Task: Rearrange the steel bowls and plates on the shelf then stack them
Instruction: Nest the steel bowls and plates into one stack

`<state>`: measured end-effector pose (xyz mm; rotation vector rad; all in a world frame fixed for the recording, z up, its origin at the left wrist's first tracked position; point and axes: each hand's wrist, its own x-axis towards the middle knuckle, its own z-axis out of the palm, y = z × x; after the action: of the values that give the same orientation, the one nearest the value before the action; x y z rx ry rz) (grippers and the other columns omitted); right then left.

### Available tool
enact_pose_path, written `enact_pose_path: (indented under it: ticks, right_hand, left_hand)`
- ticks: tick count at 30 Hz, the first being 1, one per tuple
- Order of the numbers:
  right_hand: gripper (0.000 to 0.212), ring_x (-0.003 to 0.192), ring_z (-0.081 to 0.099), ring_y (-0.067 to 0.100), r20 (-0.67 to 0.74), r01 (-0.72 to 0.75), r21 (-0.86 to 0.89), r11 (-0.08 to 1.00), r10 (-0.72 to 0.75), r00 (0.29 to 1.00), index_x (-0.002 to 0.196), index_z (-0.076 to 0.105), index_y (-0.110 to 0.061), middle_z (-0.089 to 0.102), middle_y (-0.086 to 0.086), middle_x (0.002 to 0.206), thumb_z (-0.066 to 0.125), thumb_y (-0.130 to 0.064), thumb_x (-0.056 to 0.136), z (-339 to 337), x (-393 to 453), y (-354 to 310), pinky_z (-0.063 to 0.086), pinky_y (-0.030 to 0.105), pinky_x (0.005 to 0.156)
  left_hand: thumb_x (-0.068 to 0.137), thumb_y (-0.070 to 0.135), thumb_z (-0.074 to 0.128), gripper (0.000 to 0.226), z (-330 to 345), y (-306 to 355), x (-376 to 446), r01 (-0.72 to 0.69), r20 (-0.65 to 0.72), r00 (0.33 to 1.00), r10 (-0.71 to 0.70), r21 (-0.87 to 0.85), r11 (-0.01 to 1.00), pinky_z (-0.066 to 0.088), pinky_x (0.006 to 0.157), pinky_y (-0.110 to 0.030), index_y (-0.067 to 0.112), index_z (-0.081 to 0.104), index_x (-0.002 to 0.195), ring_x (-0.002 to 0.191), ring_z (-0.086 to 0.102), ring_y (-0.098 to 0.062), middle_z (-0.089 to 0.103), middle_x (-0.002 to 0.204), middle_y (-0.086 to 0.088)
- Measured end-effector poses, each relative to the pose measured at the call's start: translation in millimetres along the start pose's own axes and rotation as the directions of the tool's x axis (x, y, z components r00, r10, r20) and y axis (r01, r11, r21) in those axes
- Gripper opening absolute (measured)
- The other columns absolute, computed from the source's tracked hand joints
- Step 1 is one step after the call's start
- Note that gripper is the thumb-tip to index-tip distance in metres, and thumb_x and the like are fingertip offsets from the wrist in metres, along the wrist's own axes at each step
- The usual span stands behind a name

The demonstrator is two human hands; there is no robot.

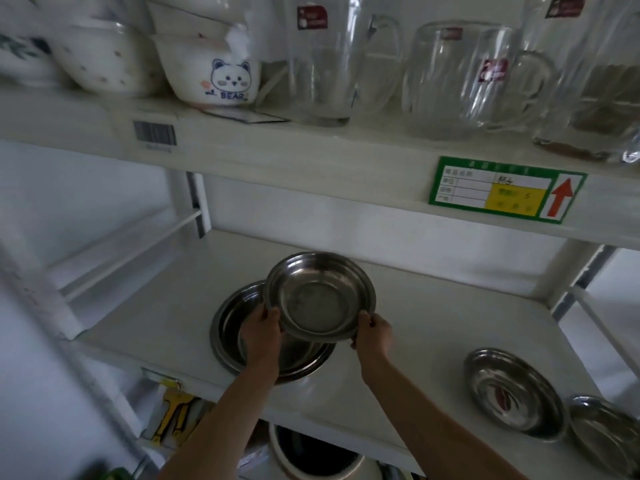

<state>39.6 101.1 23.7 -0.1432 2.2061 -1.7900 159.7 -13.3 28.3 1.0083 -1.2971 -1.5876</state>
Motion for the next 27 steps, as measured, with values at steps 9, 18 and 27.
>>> enact_pose_path:
  ticks: [9,18,27]
  right_hand:
    - [0.026,0.070,0.053,0.025,0.093,-0.003,-0.222,0.975,0.024,0.995,0.076,0.057,-0.010,0.056,0.009,0.070,0.051,-0.027,0.095,48.7,-14.2,3.3,0.041,0.032,0.062]
    - [0.029,0.087,0.064,0.033,0.096,0.018,-0.398,0.917,0.022,0.995,0.094,0.067,-0.004,0.069,0.017,0.095,0.055,-0.030,0.090,58.8,-22.7,8.8,0.042,0.029,0.068]
    - [0.035,0.103,0.063,0.033,0.108,0.099,-0.555,0.826,-0.046,0.993,0.113,0.064,-0.006,0.064,0.014,0.114,0.057,-0.031,0.090,61.2,-32.2,7.3,0.051,0.036,0.084]
  left_hand:
    - [0.091,0.007,0.058,0.032,-53.9,-8.6,26.7,-0.003,-0.135,0.990,0.029,0.193,0.981,0.047,0.066,-0.033,0.017,0.060,0.061,0.060,0.054,-0.022,0.059,0.060,-0.008]
    - [0.090,0.023,0.062,0.016,-75.6,-15.6,31.1,0.002,-0.163,0.983,0.082,0.460,0.888,0.037,0.050,-0.017,0.016,0.068,0.077,0.059,0.055,-0.011,0.064,0.067,-0.001]
    - [0.085,0.041,0.062,0.035,-87.5,-33.3,33.5,0.055,-0.201,0.977,0.077,0.582,0.812,0.055,0.079,-0.037,0.017,0.068,0.110,0.092,0.065,-0.024,0.064,0.110,-0.006]
